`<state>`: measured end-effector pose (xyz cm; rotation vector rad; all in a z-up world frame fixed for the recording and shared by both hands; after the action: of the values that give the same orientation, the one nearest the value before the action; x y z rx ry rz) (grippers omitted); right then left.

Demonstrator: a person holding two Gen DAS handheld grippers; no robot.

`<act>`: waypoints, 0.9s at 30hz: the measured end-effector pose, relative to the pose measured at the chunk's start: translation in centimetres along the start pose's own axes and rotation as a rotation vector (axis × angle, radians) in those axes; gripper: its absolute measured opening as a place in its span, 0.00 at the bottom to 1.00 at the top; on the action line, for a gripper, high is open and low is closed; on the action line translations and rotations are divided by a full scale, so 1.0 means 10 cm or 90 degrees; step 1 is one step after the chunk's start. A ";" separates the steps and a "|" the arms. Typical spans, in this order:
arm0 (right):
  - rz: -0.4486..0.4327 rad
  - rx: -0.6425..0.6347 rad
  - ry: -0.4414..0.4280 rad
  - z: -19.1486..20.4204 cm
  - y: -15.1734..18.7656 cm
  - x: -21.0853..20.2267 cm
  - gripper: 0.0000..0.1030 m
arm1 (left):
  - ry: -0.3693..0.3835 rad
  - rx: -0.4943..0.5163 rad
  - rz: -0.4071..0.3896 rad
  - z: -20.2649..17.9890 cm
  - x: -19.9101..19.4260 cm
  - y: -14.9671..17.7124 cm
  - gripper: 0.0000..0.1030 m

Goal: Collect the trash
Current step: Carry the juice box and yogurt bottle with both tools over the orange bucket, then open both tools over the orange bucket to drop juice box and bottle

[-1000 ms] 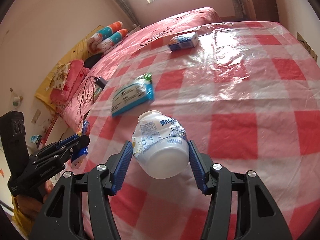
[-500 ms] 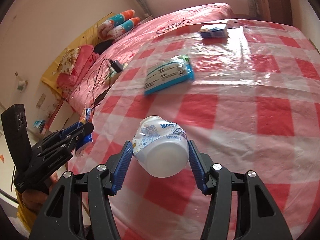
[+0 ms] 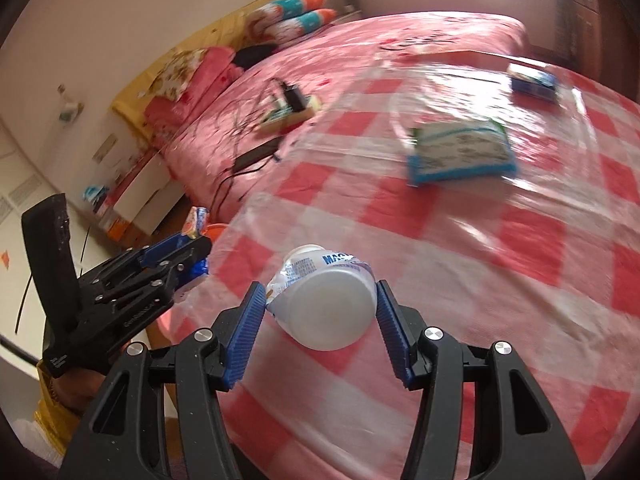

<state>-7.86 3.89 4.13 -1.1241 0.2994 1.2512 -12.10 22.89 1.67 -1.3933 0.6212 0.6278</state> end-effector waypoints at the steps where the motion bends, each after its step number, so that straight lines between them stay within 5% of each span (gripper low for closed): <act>1: 0.004 -0.009 -0.004 0.08 -0.01 0.03 0.55 | -0.005 -0.006 0.001 0.06 -0.01 0.02 0.35; 27: 0.145 -0.245 -0.068 1.69 -0.07 1.30 0.55 | -0.130 -0.138 0.105 1.21 0.20 0.89 0.36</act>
<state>-8.95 25.21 3.14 -1.3711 0.1091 1.6120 -16.78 35.73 -4.91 -1.4644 0.5185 0.9803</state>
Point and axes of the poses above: each gripper's, at about its wrist camera, not at the fingertips, and x roughly the way its jaws point, z to its left, y to its underside, the point moved 3 cm from there along x, roughly the way its jaws point, and after that the axes turned 9 degrees about x, right-handed, at the moved point
